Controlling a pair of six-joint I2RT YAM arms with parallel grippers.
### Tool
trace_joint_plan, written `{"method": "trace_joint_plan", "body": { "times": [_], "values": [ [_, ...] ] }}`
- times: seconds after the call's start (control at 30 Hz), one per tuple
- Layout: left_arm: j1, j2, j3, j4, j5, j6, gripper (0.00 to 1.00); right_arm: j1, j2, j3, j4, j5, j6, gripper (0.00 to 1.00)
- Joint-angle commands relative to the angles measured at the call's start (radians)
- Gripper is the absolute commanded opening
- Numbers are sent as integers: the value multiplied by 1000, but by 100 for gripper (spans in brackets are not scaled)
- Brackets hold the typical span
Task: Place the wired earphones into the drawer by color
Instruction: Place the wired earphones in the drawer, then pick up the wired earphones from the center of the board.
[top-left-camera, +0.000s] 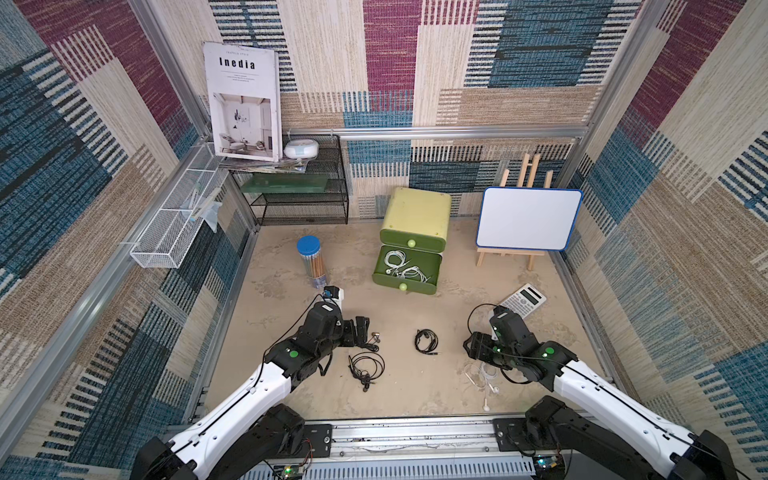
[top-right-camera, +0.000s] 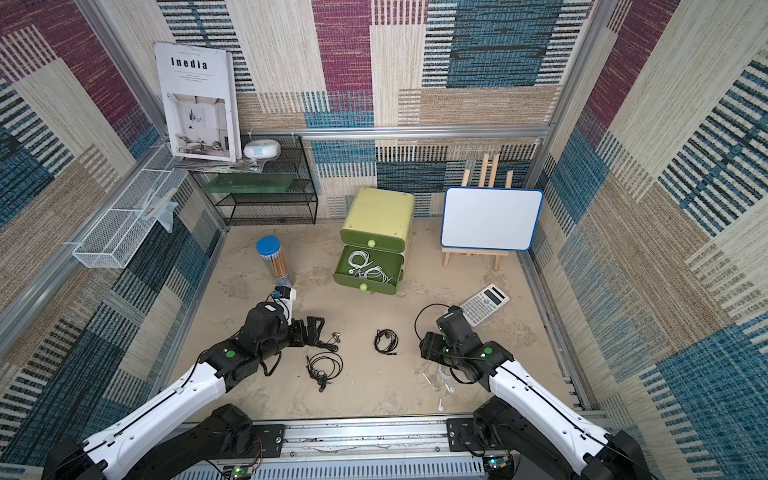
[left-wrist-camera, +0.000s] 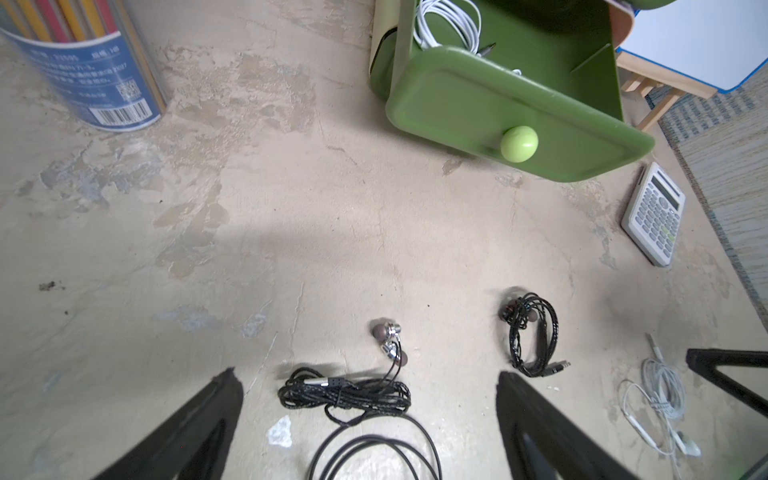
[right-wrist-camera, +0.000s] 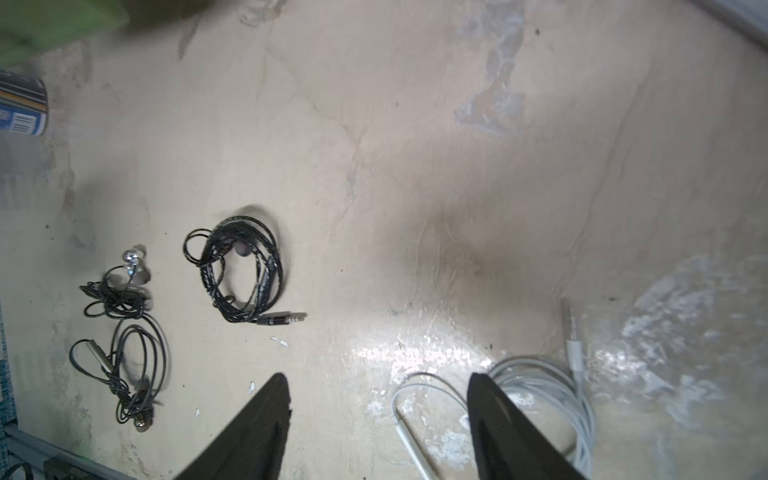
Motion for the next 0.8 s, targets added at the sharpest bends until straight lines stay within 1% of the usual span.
{"method": "trace_joint_plan", "body": {
  "times": [0.0,0.23,0.47,0.57,0.77],
  "values": [
    [0,-2,-6,-3,0,-12,99,1,17,-7,-32,-25,24,71],
    [0,4,-7,1,-5,-12,99,0,16,-26,-72,-31,38,68],
    [0,6,-11,5,-2,-16,99,0,40,-35,-64,-21,41,65],
    [0,2,-16,5,-8,-17,99,1,68,-35,-49,-27,33,62],
    [0,1,-21,2,-13,-17,99,1,112,-46,-30,-28,21,54]
  ]
}}
